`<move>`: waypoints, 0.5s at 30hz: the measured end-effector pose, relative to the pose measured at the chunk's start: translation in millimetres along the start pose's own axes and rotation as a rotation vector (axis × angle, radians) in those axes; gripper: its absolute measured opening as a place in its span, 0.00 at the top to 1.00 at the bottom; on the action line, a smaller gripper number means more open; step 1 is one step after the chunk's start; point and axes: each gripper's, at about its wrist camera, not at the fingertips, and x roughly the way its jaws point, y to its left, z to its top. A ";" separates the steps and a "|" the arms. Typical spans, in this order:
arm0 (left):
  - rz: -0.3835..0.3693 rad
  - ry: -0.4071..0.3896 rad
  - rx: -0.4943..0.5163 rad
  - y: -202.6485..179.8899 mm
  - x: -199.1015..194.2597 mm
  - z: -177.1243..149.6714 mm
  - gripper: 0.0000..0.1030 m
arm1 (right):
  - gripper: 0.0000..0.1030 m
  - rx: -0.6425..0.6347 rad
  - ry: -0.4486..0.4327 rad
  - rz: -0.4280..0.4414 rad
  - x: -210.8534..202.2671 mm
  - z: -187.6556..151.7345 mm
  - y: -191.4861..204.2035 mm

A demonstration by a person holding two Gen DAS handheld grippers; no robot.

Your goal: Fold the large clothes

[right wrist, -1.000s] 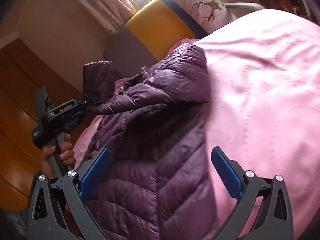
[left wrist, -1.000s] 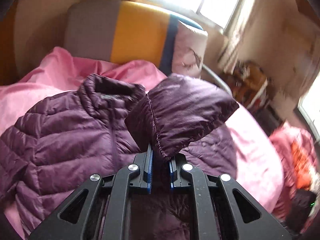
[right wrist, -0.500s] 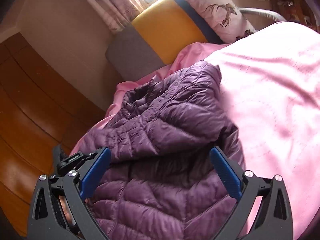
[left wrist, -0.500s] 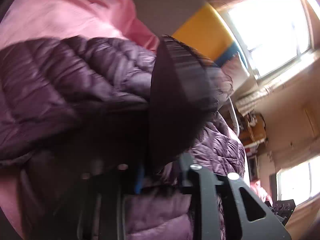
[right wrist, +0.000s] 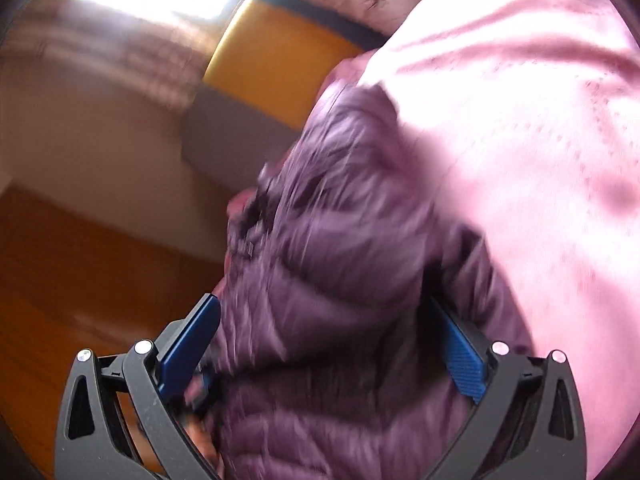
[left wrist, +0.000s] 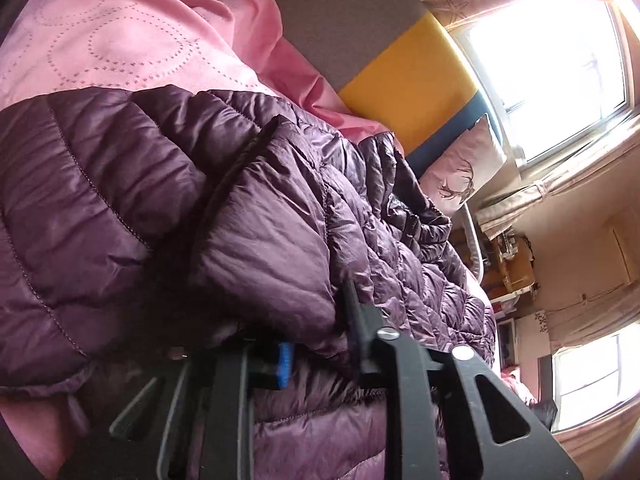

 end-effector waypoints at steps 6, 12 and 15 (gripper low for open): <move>0.042 0.024 0.029 3.3 7.7 -5.3 0.88 | 0.89 -0.047 -0.034 -0.253 -6.5 4.5 -19.2; 0.111 0.026 0.101 -8.4 21.5 -23.3 0.88 | 0.78 -0.201 -0.003 -0.338 -26.1 2.7 -2.5; 0.094 0.030 0.057 -4.7 13.9 -20.4 0.77 | 0.38 -0.306 -0.071 -0.404 -49.3 -1.1 16.3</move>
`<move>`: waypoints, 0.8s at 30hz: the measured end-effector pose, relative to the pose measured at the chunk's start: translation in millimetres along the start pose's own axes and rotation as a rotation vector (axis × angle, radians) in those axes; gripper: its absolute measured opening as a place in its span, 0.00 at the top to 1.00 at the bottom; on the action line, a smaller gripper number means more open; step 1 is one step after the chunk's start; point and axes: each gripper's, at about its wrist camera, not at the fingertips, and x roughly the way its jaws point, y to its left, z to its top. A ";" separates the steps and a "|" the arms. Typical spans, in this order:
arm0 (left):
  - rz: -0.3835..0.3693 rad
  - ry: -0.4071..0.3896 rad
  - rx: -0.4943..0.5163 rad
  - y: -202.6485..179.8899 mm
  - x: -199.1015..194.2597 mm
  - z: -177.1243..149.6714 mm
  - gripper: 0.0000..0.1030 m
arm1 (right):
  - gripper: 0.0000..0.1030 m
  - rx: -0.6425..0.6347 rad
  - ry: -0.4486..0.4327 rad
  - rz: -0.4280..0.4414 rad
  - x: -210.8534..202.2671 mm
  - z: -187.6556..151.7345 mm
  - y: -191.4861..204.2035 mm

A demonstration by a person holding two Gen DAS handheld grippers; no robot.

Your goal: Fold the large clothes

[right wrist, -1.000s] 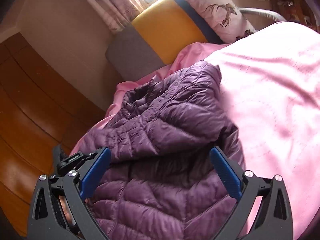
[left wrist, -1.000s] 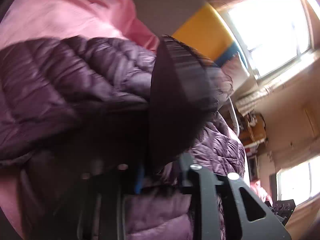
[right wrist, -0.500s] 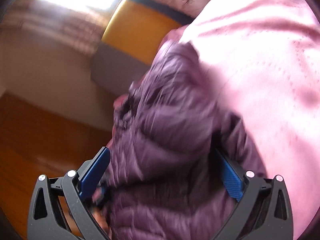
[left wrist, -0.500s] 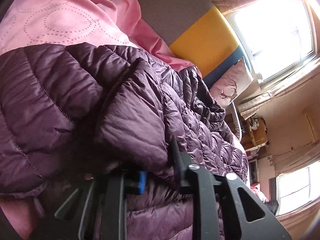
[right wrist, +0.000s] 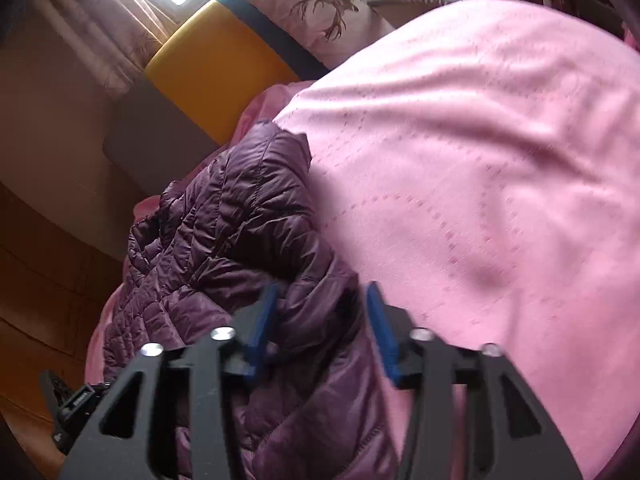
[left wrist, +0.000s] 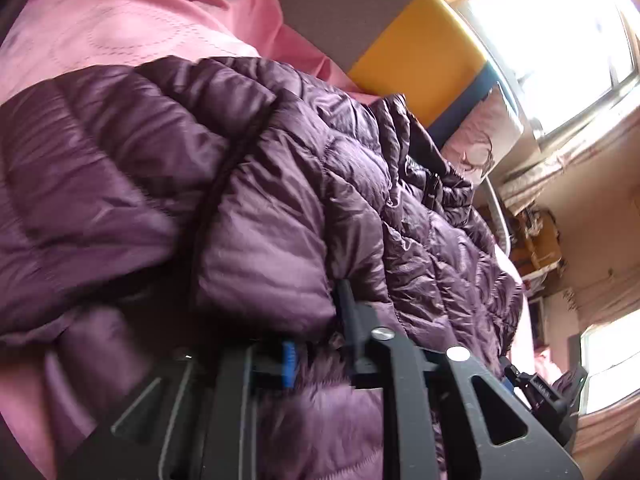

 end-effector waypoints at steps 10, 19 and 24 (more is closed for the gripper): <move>0.161 -0.173 0.058 7.0 -58.6 -1.6 0.62 | 0.14 -0.391 -0.068 -0.064 24.3 14.1 106.0; 0.186 -0.125 0.231 -22.4 -3.3 30.4 0.62 | 0.10 -0.478 0.053 -0.269 137.4 13.2 96.2; 0.202 -0.067 0.242 -6.6 25.3 27.2 0.62 | 0.06 -0.429 0.062 -0.221 148.7 11.4 78.7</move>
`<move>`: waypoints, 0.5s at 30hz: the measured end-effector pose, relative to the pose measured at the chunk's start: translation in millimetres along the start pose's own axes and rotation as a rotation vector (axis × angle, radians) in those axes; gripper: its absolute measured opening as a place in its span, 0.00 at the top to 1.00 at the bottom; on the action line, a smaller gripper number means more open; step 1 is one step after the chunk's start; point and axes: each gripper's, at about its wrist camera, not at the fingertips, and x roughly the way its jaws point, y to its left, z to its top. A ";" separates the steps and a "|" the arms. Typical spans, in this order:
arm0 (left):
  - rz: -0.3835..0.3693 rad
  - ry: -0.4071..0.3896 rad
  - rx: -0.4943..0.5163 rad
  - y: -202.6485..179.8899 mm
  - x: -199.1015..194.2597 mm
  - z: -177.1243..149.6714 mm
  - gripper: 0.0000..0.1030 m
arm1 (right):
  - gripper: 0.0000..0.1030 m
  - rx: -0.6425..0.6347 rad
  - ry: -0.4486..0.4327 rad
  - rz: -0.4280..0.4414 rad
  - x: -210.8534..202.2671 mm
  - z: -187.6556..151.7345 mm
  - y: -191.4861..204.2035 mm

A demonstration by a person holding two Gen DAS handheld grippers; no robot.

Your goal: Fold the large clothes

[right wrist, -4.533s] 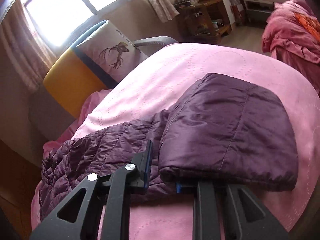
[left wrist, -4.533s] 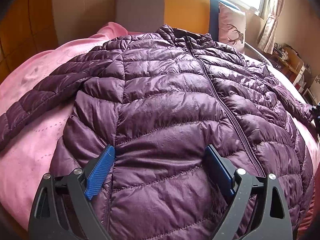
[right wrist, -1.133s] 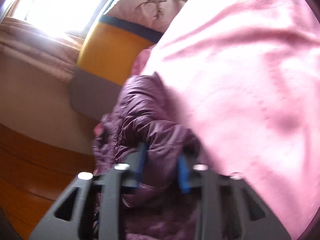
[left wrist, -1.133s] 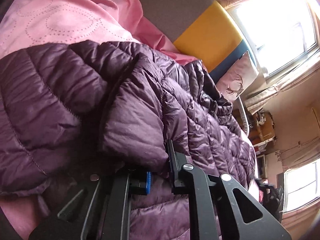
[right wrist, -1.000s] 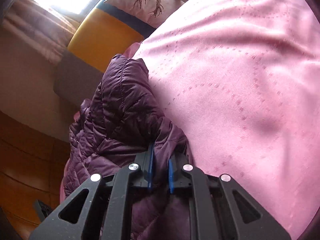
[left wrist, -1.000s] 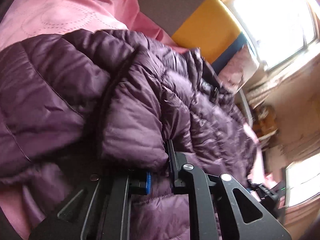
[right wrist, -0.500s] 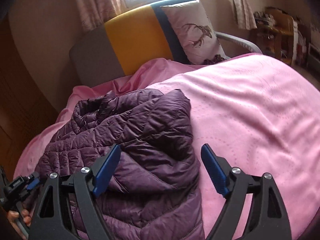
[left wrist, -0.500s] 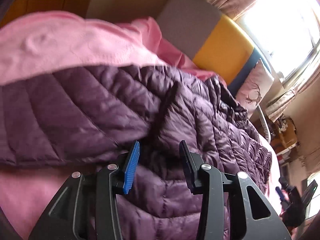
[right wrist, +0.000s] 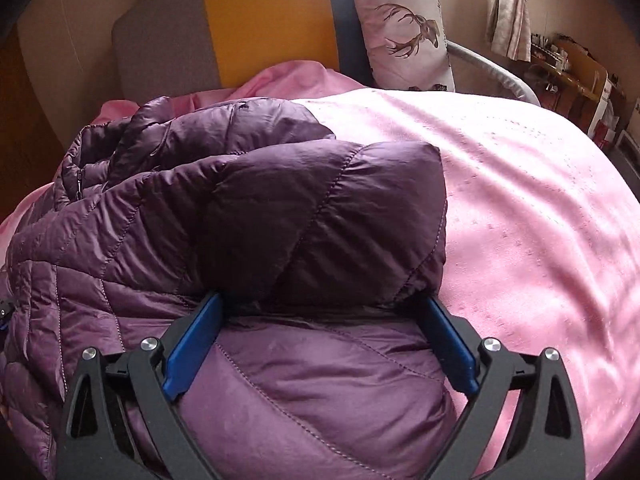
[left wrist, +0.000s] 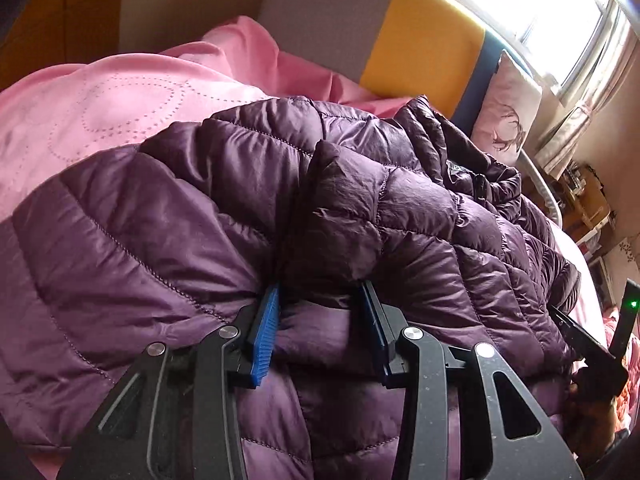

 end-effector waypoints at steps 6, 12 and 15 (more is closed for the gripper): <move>-0.006 -0.015 -0.015 6.2 -3.0 -7.1 0.62 | 0.02 -0.006 -0.001 -0.007 -0.8 -0.5 -3.3; 0.037 -0.021 -0.027 4.1 -28.2 -12.8 0.48 | 0.02 -0.033 -0.051 0.015 -44.8 0.6 8.0; 0.032 -0.088 -0.085 9.5 -58.5 -24.1 0.24 | 0.02 -0.073 -0.064 0.064 -73.8 -13.0 25.8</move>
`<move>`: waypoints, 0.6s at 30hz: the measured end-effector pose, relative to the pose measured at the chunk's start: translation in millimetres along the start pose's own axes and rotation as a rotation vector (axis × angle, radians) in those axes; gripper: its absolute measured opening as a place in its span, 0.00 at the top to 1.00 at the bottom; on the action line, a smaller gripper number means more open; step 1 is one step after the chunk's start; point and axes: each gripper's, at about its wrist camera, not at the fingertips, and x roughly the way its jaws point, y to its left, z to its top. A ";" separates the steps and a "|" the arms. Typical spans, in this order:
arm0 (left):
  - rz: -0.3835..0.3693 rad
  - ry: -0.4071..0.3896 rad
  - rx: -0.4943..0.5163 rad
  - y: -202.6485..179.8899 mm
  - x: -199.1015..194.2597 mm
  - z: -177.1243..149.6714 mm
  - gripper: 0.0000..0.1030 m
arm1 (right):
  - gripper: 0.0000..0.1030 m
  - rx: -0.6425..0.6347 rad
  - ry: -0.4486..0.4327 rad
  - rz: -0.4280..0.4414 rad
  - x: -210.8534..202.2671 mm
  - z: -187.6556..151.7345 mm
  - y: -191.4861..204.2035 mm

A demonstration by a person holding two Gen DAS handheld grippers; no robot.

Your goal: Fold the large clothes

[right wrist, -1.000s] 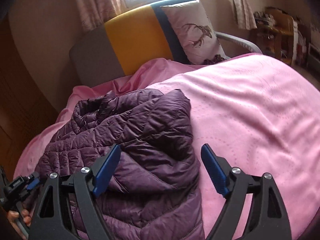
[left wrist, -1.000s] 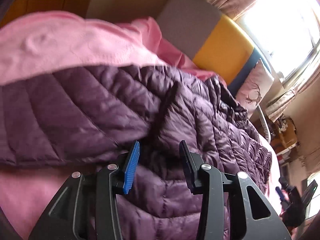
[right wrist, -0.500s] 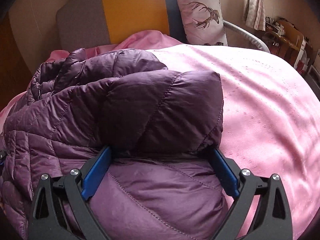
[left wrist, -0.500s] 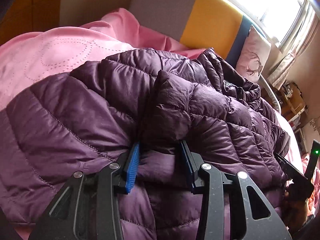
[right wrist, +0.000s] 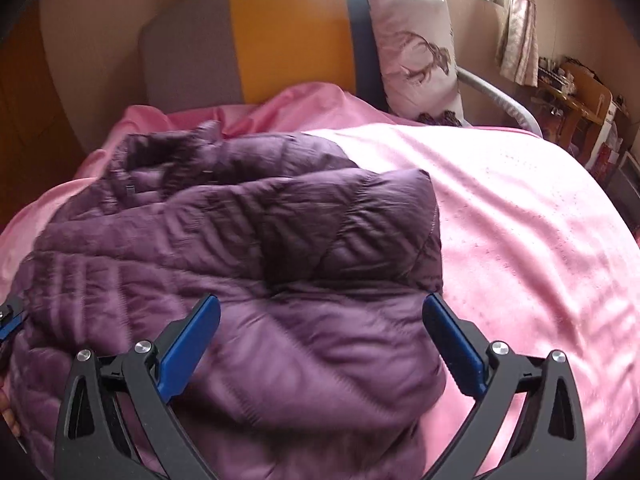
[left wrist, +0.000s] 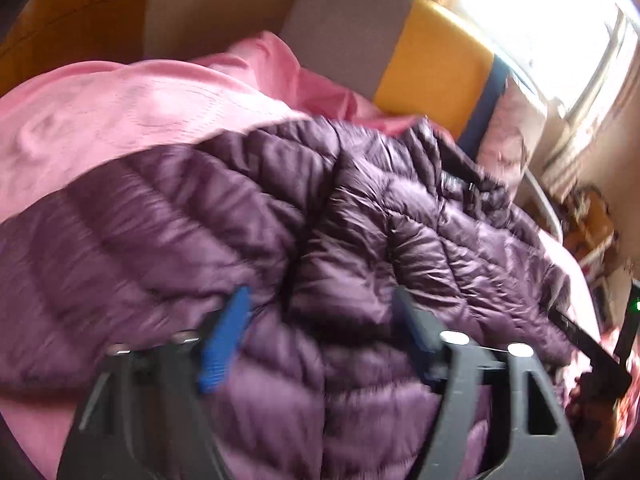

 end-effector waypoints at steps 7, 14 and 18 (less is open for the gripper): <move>0.010 -0.021 -0.216 64.8 -59.4 -35.5 0.24 | 0.02 -0.150 0.063 0.139 -34.5 -51.1 64.0; 0.145 -0.112 -0.518 188.6 -130.3 -77.1 0.28 | 0.02 -0.216 0.099 0.155 -42.0 -94.6 97.3; 0.201 -0.199 -0.716 262.6 -170.9 -93.6 0.29 | 0.02 -0.193 0.109 0.150 -39.2 -100.9 96.8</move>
